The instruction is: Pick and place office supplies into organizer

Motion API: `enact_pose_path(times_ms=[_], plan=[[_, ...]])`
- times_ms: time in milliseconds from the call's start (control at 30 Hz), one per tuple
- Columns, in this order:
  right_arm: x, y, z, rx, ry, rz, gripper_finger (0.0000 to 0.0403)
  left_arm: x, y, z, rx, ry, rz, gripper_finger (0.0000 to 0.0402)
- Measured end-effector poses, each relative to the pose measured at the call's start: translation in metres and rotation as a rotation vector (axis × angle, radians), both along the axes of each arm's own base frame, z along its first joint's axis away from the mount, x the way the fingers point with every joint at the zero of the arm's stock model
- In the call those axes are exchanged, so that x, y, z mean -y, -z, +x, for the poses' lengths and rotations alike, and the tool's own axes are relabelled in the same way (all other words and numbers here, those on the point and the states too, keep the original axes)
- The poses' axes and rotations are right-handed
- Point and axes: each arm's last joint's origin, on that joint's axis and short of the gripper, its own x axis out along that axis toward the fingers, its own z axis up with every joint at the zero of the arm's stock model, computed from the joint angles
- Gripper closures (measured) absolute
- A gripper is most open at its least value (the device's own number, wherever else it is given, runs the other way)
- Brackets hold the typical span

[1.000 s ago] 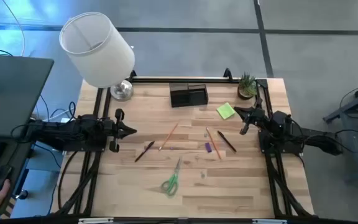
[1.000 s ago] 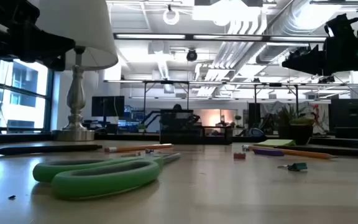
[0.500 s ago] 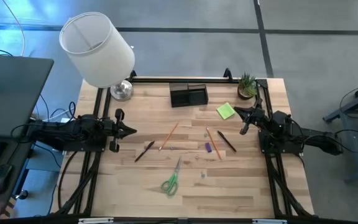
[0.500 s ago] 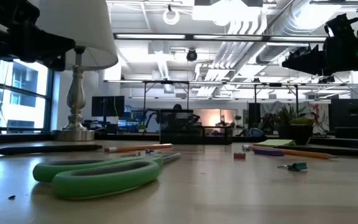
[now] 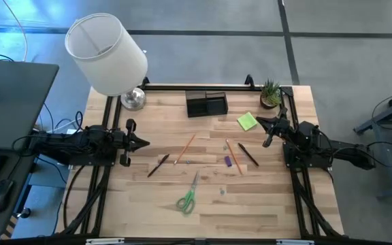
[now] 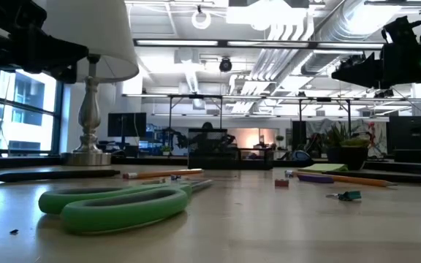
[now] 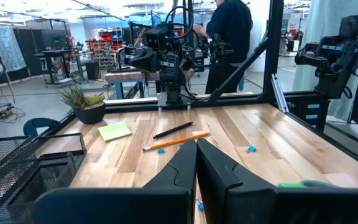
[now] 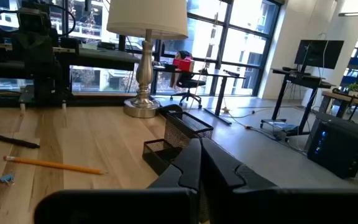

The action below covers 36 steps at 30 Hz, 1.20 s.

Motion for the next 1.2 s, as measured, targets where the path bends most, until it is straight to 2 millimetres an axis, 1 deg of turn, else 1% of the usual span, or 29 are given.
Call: enact_pose_path(times_ms=[767,967,1200], plan=[[0.0,0.0,0.0,0.0,0.0,-0.001,0.0402,0.0,0.0,0.0,0.0,0.0,0.0,0.0401],[0.0,0.0,0.0,-0.04,0.005,-0.072,0.0402,0.0,0.0,0.0,0.0,0.0,0.0,0.0401],[-0.0001,0.0,0.0001,-0.035,0.0,-0.065,0.0402,0.0,0.0,0.0,0.001,0.0,-0.012,0.0401]])
